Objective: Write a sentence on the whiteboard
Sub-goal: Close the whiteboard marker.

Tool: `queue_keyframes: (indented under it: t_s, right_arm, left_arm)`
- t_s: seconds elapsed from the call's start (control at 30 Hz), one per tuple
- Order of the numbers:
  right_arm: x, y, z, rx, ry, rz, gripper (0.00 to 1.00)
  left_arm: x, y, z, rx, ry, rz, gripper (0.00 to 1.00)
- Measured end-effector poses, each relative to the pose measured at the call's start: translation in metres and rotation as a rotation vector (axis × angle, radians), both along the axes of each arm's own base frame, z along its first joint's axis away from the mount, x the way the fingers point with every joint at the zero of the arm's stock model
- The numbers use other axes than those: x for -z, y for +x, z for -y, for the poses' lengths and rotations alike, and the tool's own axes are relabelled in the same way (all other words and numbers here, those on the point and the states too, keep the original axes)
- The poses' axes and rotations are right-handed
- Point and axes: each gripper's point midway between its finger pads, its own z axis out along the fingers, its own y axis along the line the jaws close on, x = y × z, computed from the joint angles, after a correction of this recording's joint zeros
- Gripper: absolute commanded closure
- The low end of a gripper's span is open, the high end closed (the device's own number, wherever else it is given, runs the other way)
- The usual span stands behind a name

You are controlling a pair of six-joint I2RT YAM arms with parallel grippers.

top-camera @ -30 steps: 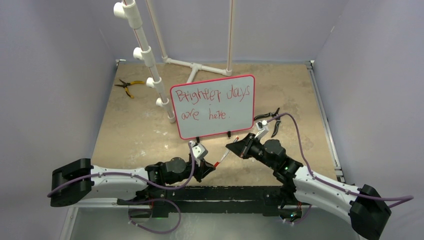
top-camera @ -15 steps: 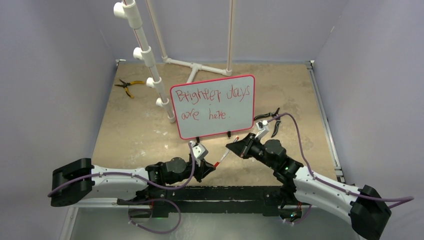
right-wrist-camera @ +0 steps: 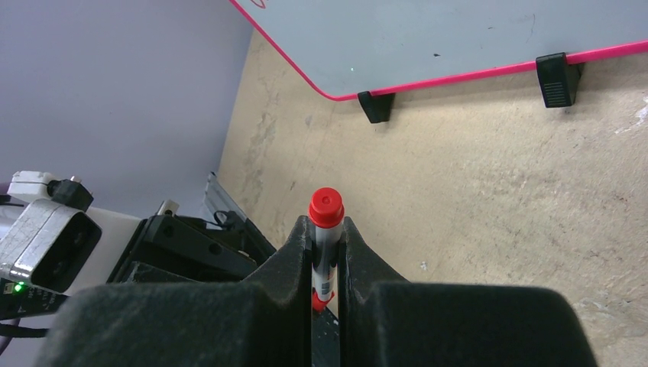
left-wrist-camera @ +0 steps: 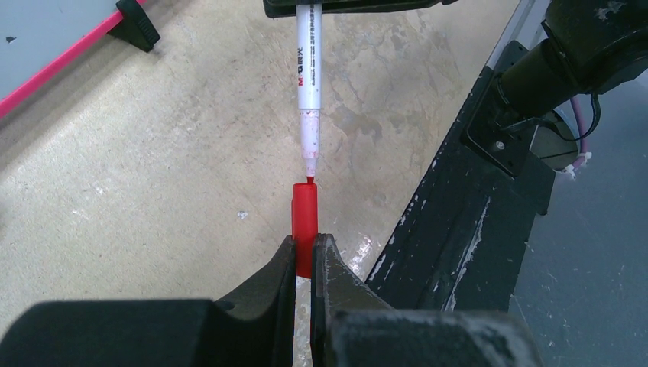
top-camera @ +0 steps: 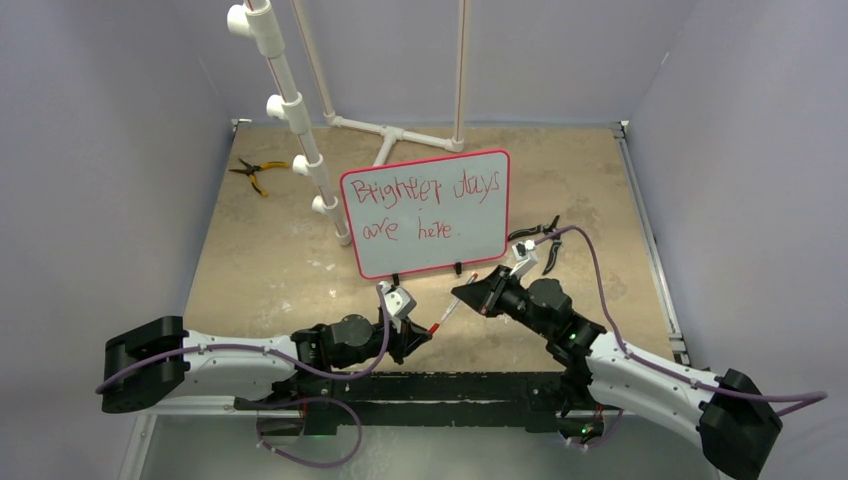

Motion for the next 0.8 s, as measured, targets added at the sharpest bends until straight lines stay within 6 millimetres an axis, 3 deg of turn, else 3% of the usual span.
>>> queue_keyframes:
  t_s: [0.8]
  right_arm:
    - [0.0072,-0.0043,-0.01,-0.057,-0.004,-0.017,1.0]
  left_arm:
    - [-0.004,0.0049,0.0047,-0.018,-0.021,0.025,1.0]
